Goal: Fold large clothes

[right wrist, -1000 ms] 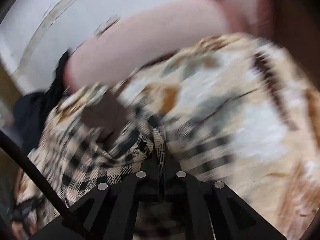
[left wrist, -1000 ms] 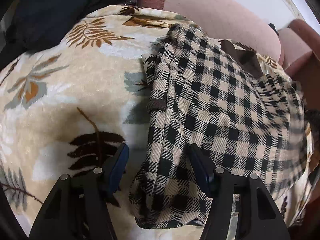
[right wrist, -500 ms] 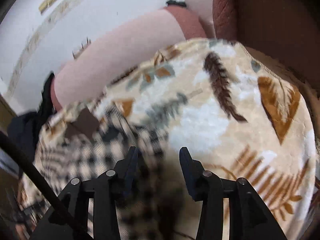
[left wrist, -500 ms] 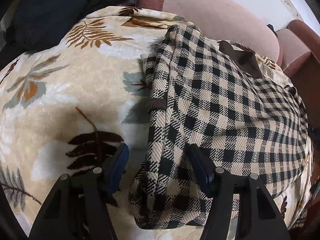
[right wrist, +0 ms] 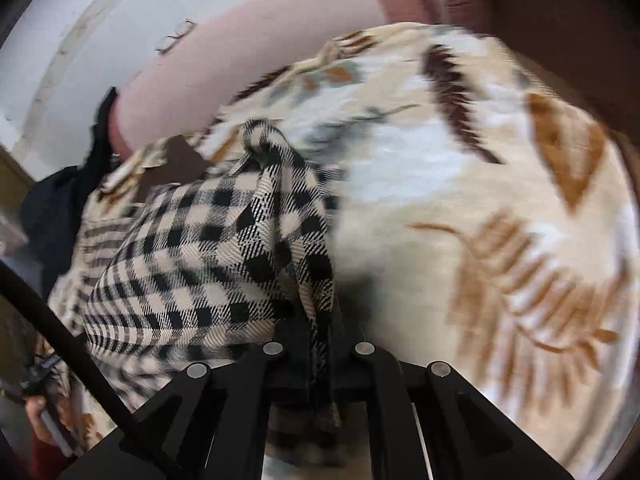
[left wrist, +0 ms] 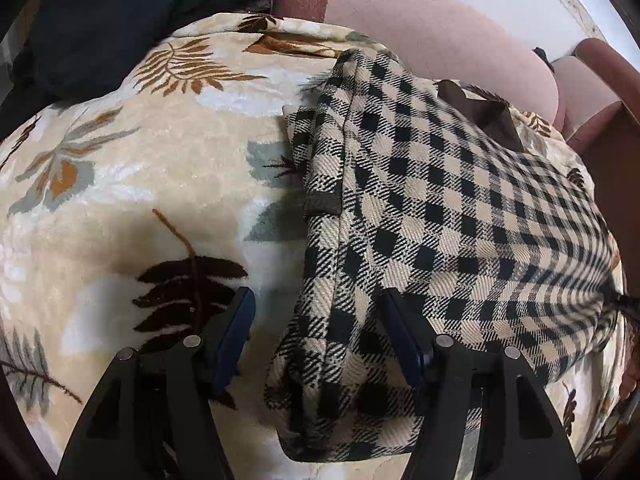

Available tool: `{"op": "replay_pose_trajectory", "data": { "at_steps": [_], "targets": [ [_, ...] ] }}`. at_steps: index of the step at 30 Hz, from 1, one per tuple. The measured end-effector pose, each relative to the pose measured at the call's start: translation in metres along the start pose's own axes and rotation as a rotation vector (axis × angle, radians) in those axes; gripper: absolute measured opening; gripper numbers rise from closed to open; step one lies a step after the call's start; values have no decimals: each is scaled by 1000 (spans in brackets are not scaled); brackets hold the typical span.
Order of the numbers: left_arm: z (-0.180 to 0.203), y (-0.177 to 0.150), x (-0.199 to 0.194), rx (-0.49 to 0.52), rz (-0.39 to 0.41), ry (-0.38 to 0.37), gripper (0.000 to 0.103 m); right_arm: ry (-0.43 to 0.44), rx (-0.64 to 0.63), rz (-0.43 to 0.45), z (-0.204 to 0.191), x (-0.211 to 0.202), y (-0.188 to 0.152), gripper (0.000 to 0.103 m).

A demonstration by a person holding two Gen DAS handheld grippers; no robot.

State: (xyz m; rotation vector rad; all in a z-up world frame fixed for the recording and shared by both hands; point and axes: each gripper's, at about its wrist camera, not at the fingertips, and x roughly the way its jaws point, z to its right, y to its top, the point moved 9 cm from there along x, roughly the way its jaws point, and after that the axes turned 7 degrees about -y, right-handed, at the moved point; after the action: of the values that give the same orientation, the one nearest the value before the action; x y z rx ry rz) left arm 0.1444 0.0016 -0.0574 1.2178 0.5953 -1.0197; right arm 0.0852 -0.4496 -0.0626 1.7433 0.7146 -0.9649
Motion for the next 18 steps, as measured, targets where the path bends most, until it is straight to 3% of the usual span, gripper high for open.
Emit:
{"op": "replay_pose_trajectory", "data": {
  "at_steps": [1,3,4,6,8,9,10,12,16,18],
  "targets": [
    [0,0,1,2,-4,6,65,-25,-17,-26,0,6,-9,7],
    [1,-1,1,-7,-8,6,65,-92,-13,17,0,1,-13,18],
    [1,-2,0,-13,-9,3,65,-122,12,64,1,-10,-8,27],
    [1,-4,0,-15,-13,-2,65,-173,44,205,-6,-45,6,32],
    [2,-5,-2,-8,-26,-10,64,-187,0,307,-33,-71,24,33],
    [4,-6,-3,-2,-32,-18,55,-165,-23,316,-48,-74,30,33],
    [6,-7,-4,5,-39,-35,44,-124,-53,304,-67,-72,36,33],
    [9,-8,-9,15,-45,-39,41,-72,-106,234,-104,-53,43,31],
    [4,-7,-18,-4,-38,-50,38,-142,-183,80,-142,22,53,18],
    [0,-9,-22,-27,-44,-76,38,-209,-197,47,-149,59,58,17]
  ]
}}
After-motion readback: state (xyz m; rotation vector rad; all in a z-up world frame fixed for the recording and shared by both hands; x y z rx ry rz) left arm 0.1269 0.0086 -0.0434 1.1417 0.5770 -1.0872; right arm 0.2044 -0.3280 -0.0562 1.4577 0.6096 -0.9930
